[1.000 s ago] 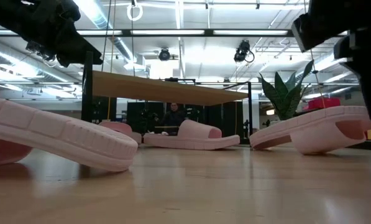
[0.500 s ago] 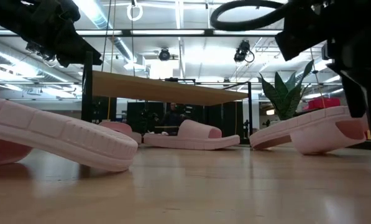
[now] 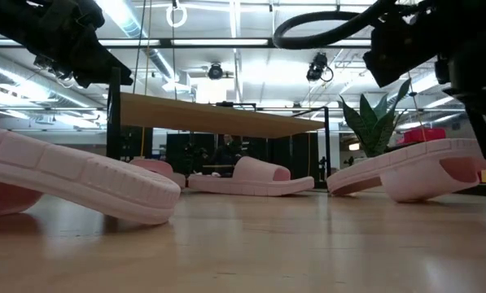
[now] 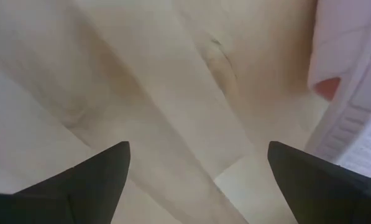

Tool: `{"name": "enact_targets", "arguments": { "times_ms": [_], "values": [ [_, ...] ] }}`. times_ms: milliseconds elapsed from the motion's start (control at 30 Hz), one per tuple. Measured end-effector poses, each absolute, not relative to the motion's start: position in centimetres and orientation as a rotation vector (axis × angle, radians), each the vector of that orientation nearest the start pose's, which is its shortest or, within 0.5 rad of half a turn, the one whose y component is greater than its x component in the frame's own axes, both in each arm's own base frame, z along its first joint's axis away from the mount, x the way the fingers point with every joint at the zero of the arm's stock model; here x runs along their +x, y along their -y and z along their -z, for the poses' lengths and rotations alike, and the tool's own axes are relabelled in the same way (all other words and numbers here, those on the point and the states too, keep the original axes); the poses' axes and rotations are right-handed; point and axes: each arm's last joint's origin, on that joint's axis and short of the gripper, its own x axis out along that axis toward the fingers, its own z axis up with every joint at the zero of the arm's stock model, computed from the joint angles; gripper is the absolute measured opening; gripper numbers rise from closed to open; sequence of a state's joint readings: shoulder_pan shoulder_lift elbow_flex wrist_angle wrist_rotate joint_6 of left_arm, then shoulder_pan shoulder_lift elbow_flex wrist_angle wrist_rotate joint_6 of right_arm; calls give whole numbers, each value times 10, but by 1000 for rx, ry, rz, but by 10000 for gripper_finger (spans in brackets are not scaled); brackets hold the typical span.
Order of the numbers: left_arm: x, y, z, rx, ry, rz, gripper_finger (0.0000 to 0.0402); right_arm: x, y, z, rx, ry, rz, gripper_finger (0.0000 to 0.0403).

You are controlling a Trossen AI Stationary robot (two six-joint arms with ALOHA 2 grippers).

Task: Pick and place slides into the shelf
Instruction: Put the pink slipper on the shelf

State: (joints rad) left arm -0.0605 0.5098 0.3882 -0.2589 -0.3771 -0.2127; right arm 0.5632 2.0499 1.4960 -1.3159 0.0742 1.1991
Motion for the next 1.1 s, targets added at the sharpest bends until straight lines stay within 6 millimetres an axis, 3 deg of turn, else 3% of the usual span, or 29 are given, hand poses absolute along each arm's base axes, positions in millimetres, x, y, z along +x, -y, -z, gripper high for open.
{"name": "enact_targets", "arguments": {
  "times_ms": [133,400,600,767,1100],
  "values": [
    [128,-3,-227,-125,-338,-353,172,300,-183,-172,272,-1659,704,387],
    [128,-3,-227,-103,-343,-351,172,303,-169,-200,332,-1632,653,371],
    [128,-3,-227,-102,-344,-351,172,306,-172,-205,326,-1517,603,350],
    [128,-3,-227,-102,-343,-351,172,309,-161,-207,386,-1561,634,343],
    [128,-3,-227,-102,-345,-352,172,294,-144,-213,179,-1712,727,357]
  ]
}}
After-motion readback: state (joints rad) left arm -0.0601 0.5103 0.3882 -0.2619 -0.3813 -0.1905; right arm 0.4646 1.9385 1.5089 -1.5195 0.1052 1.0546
